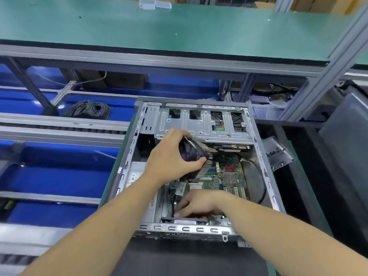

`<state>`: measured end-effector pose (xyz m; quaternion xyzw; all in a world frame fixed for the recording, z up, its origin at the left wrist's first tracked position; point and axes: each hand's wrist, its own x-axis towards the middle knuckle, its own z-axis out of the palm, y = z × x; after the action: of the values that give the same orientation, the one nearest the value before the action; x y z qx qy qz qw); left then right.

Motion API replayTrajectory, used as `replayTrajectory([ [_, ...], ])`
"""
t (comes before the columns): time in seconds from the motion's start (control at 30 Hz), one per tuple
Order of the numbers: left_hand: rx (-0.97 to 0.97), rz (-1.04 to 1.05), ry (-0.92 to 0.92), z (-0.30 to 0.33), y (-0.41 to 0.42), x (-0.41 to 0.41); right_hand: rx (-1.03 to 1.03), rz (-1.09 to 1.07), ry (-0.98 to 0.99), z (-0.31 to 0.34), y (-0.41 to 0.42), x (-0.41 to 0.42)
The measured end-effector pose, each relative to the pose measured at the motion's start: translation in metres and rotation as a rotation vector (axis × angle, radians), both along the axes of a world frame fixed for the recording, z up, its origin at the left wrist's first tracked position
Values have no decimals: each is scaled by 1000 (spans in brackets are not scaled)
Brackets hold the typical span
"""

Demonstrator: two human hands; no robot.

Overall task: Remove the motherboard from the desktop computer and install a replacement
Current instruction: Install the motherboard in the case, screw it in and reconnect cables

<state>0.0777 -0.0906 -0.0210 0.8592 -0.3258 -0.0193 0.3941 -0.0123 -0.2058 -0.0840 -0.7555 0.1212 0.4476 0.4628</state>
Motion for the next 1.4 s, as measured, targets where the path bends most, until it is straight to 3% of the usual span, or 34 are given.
replayTrajectory([
  [0.3,86,-110,10,0,-2,5,-90,76,-152,0,17,3],
  [0.53,54,-110,24,-1,-2,6,31,29,36,11,-7,6],
  [0.63,62,-115,35,0,-2,5,-27,6,104,22,-36,0],
  [0.73,43,-93,68,0,-3,4,-101,-263,-49,37,-55,-6],
  [0.8,43,-67,88,0,-3,4,11,-521,-215,46,-58,-14],
  [0.87,58,-46,90,0,-4,3,181,-605,-304,50,-51,-24],
  [0.93,77,-41,80,-1,-5,3,215,-642,-380,48,-38,-33],
  [1.03,106,-51,71,-4,-5,5,58,-742,-478,44,-27,-34],
  [1.17,243,-128,67,-4,-6,3,7,-824,-491,42,-19,-34],
  [1.27,256,-135,89,0,-7,2,-190,-879,-585,41,-20,-35],
  [1.33,271,-111,13,2,-6,-1,-280,-943,-637,44,-27,-38],
  [1.4,426,-118,-149,3,-5,-6,-300,-1013,-641,46,-32,-45],
])
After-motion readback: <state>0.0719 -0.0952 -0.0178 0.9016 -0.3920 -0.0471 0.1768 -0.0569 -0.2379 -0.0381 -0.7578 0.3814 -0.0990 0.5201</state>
